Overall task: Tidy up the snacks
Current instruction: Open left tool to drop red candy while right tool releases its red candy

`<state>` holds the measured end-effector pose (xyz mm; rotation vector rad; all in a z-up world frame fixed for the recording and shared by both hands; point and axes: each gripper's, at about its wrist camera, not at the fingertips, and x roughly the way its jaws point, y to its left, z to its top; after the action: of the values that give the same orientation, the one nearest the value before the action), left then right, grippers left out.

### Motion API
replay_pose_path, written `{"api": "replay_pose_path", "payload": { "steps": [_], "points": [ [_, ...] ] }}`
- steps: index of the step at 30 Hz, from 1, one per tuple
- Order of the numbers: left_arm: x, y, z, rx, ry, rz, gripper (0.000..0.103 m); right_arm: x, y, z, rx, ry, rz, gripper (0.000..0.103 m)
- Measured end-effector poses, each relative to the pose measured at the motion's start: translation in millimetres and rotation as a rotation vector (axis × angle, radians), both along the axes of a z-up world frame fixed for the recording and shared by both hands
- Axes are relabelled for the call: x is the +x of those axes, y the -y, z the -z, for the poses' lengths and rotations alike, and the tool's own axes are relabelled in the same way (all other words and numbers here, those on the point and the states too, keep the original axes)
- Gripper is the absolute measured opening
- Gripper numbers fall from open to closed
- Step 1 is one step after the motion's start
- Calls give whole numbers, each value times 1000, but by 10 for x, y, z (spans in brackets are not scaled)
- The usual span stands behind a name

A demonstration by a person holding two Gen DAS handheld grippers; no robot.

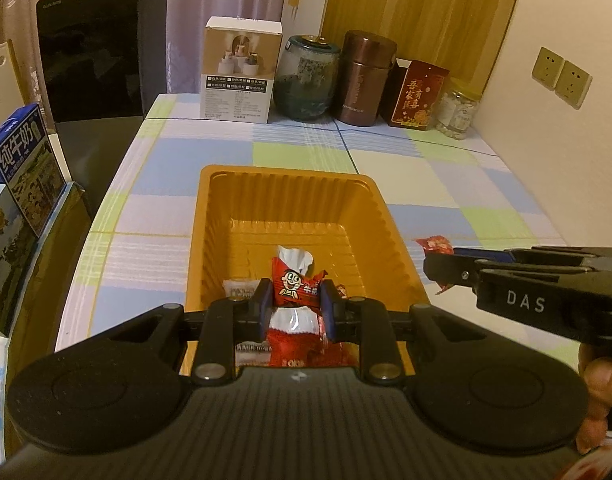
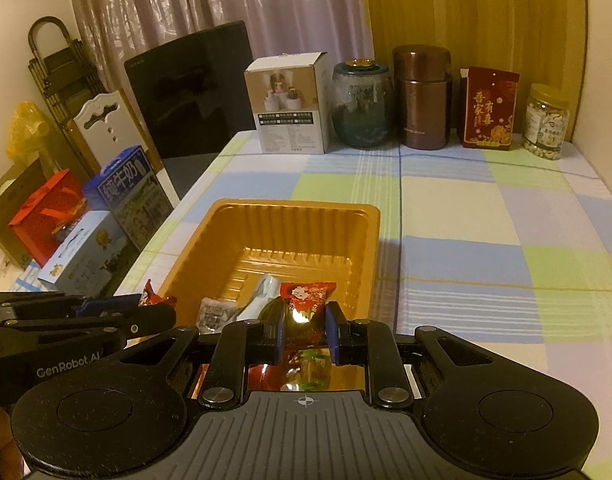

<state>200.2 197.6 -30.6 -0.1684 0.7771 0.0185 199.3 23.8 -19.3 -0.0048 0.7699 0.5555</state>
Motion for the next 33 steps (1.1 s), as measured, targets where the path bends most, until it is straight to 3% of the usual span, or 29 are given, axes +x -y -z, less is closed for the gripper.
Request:
{"api": "replay_pose_path", "payload": {
  "steps": [17, 19, 29, 33],
  "points": [
    [439, -56, 186, 14, -33, 17, 23, 291, -85, 158, -4, -32, -3, 21],
    [460, -60, 209, 11, -31, 10, 37, 299, -85, 177, -4, -36, -3, 21],
    [367, -119, 155, 42, -17, 0, 37, 309, -49, 185, 1, -43, 4, 21],
    [294, -153, 116, 64, -15, -17, 44, 293, -52, 151, 13, -46, -1, 21]
  ]
}}
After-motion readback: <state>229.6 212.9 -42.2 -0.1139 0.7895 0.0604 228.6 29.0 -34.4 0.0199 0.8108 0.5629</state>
